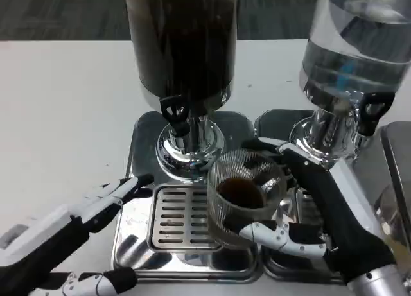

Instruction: Grasp the cup under the faucet to collect the drink, then remove the cup.

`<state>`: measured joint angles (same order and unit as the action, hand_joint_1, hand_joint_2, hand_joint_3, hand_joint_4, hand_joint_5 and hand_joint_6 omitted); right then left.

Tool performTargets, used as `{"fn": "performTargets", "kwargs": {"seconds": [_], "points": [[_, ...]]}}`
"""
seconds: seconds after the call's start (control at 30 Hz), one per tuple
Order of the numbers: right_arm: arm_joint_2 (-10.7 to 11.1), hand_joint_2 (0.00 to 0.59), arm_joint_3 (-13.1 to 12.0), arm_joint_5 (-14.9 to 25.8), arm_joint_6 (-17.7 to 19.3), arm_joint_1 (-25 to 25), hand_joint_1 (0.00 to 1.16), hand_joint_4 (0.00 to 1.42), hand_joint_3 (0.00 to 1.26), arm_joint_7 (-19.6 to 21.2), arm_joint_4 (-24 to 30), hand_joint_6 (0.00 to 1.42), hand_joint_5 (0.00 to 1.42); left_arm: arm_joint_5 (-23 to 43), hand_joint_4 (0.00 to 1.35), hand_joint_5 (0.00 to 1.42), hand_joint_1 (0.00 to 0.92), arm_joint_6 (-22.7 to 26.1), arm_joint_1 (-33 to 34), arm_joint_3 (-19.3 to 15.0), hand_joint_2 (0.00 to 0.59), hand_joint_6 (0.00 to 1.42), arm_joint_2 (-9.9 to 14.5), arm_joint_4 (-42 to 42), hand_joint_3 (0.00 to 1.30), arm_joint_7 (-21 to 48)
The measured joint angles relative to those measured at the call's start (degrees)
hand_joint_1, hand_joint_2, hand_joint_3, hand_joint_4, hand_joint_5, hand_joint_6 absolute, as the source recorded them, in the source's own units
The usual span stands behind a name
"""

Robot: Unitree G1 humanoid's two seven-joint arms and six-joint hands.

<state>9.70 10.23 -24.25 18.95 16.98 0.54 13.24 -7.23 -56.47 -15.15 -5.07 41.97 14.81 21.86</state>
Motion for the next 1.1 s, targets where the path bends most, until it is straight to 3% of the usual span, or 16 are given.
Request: {"fn": "performTargets", "kwargs": {"seconds": [0.57,1.1], "points": [[0.1,0.266,-0.4,1.4,-0.6,4.3,0.72,0.53,0.44,-2.2,4.9,0.68,0.63,0.1,0.00,0.00,0.000,-3.0,-5.0,-1.7,0.095,0.00,3.9,-3.8,0.00,0.5],[0.5,0.266,-0.3,2.2,-1.5,8.2,0.72,0.53,0.45,-4.3,9.8,0.68,0.63,-0.4,0.00,0.00,0.000,-4.1,-7.5,-3.8,0.094,0.00,5.1,-5.7,0.00,0.6]]}}
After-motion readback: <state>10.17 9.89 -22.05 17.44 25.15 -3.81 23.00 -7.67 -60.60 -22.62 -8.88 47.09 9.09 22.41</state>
